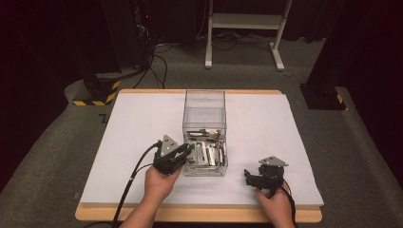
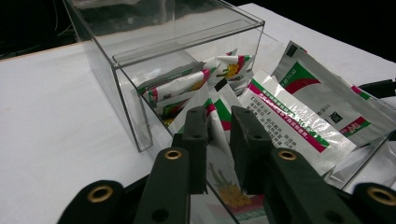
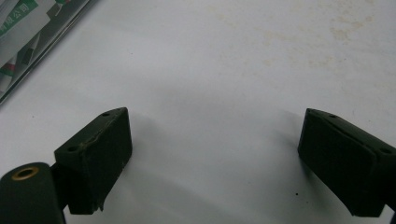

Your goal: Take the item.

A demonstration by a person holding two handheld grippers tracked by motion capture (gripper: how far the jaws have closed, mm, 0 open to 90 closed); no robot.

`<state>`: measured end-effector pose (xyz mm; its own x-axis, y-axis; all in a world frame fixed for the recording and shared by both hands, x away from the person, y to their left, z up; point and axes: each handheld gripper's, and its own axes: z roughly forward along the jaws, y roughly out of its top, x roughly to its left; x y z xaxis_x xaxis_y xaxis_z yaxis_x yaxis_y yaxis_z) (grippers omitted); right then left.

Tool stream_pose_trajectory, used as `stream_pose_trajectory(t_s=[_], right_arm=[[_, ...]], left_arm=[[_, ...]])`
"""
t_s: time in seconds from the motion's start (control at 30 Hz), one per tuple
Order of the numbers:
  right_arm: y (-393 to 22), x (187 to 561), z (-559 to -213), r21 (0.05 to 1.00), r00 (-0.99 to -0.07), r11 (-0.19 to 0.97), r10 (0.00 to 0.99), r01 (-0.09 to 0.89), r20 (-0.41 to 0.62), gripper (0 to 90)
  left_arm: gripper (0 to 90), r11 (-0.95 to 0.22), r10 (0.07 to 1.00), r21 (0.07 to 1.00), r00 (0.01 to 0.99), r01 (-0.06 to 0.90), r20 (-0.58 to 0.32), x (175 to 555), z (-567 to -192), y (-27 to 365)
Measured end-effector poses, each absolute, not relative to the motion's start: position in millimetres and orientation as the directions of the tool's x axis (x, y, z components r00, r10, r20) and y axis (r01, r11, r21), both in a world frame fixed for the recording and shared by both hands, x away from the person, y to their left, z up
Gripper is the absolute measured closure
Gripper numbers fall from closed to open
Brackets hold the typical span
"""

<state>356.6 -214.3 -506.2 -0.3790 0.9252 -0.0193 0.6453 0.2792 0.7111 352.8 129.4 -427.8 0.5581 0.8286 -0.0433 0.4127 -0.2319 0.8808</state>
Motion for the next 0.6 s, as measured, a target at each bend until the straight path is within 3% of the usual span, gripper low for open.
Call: stream_pose_trajectory(t_s=[0.27, 0.6], right_arm=[[-214.2, 356.5, -506.2, 0.711, -0.377, 0.277, 0.926, 0.647, -0.018, 9.7], [-214.2, 356.5, -506.2, 0.711, -0.377, 0.277, 0.926, 0.647, -0.018, 9.7]], left_arm=[[85.4, -0.223, 0.828, 0.884, 0.558, 0.411, -0.051, 351.9, -427.6, 130.8], [88.9, -0.178, 0.83, 0.903, 0.553, 0.391, -0.076, 347.5, -426.2, 133.6]])
